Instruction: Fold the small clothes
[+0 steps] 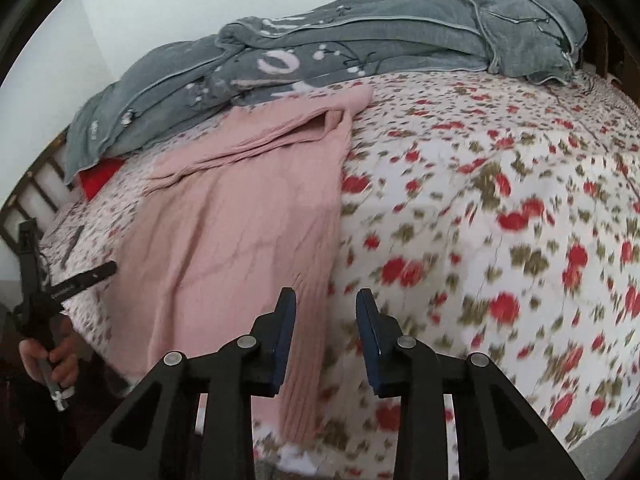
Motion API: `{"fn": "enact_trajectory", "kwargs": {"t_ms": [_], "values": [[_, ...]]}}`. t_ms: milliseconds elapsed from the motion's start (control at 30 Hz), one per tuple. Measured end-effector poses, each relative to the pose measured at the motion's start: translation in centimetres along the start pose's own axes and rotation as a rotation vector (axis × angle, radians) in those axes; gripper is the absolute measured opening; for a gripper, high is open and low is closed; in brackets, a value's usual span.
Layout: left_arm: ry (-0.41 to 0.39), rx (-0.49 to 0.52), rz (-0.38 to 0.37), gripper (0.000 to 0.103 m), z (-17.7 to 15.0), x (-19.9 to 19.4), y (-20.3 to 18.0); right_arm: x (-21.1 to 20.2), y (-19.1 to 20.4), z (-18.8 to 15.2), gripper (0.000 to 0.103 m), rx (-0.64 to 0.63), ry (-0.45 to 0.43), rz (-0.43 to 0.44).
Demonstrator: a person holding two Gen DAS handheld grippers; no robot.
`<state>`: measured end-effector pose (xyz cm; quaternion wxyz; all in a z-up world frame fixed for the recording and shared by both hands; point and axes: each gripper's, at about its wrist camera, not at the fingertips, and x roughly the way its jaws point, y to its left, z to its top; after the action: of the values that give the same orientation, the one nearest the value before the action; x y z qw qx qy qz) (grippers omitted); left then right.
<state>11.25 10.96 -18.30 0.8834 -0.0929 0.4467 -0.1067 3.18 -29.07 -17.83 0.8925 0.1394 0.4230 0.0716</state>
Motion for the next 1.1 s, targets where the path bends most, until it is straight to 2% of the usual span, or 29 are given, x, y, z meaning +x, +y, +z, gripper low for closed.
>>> {"fn": "enact_trajectory", "kwargs": {"t_ms": [133,333,433,467,500,533,567,633,667,733,933,1100], "values": [[0.005,-0.004,-0.016,0.062,-3.0,-1.2,-0.7,-0.4,0.2,-1.6,0.033,0.04,0.03,0.073],[0.034,-0.019,-0.002,0.062,-5.6,-0.6,-1.4,0.2,0.6,-3.7,0.036,0.038,0.052,0.077],[0.013,-0.018,0.023,0.057,-6.3,-0.3,-1.6,1.3,0.4,-4.5,0.034,0.042,0.075,0.088],[0.011,-0.011,0.03,0.055,-6.3,-0.2,-1.7,1.6,0.5,-4.6,0.03,0.04,0.076,0.092],[0.01,0.0,0.042,0.054,-6.3,-0.1,-1.9,2.0,0.4,-4.6,0.013,0.038,0.081,0.095],[0.005,0.005,0.054,0.051,-6.3,0.0,-2.1,2.5,0.5,-4.7,0.006,0.038,0.092,0.093],[0.005,0.005,0.059,0.042,-6.2,0.0,-2.2,2.9,0.5,-4.8,0.006,0.043,0.097,0.09],[0.015,-0.019,0.036,0.034,-6.0,0.1,-2.0,3.4,0.4,-5.0,0.006,0.055,0.106,0.093],[0.026,-0.032,0.022,0.026,-6.0,0.2,-1.9,3.4,0.4,-5.0,0.006,0.058,0.105,0.096],[0.017,-0.045,0.023,0.02,-6.1,0.2,-1.7,3.7,0.5,-4.9,0.007,0.063,0.11,0.101],[-0.001,-0.064,-0.018,0.018,-6.5,0.1,-1.1,4.3,0.1,-4.5,0.01,0.079,0.139,0.146],[-0.023,-0.053,-0.024,0.014,-6.7,-0.1,-1.0,3.5,0.9,-4.7,0.006,0.035,0.091,0.11]]}}
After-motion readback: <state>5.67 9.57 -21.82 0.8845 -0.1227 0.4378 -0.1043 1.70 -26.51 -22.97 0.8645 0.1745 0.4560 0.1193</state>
